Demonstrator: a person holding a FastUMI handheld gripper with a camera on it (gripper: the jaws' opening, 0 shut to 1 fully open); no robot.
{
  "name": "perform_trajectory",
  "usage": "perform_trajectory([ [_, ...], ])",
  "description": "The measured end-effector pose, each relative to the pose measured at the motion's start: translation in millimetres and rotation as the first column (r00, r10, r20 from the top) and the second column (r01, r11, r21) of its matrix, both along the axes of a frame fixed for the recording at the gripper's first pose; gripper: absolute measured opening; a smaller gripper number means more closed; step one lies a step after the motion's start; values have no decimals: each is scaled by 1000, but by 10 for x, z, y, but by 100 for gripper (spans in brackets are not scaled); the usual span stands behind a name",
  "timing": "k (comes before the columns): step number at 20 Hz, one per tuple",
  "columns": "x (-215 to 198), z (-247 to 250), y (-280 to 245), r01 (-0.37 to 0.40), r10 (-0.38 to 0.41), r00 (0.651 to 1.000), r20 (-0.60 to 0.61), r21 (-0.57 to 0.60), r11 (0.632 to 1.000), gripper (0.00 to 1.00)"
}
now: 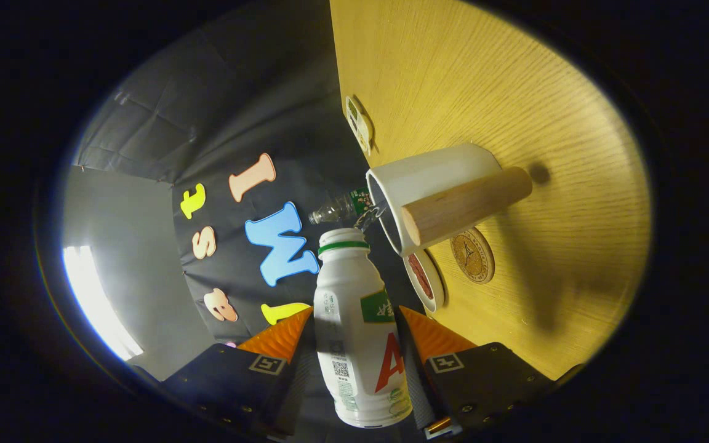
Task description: Take the bottle from table, then pour the juice into the cup, finally place the bottle on the coaster
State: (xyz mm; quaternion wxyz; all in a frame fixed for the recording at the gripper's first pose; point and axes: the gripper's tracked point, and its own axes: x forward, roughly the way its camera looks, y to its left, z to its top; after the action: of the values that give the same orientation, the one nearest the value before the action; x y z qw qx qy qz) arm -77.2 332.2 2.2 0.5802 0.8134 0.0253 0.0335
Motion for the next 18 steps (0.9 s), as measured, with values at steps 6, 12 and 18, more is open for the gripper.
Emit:
perform_trajectory([
  [6, -2, 31, 0, 7, -7, 1000, 0, 27, 1000, 69],
  [12, 20, 35, -3, 20, -20, 1000, -12, 61, 998, 69],
  [18, 18, 26, -14, 33, -31, 999, -24, 85, 996, 69],
])
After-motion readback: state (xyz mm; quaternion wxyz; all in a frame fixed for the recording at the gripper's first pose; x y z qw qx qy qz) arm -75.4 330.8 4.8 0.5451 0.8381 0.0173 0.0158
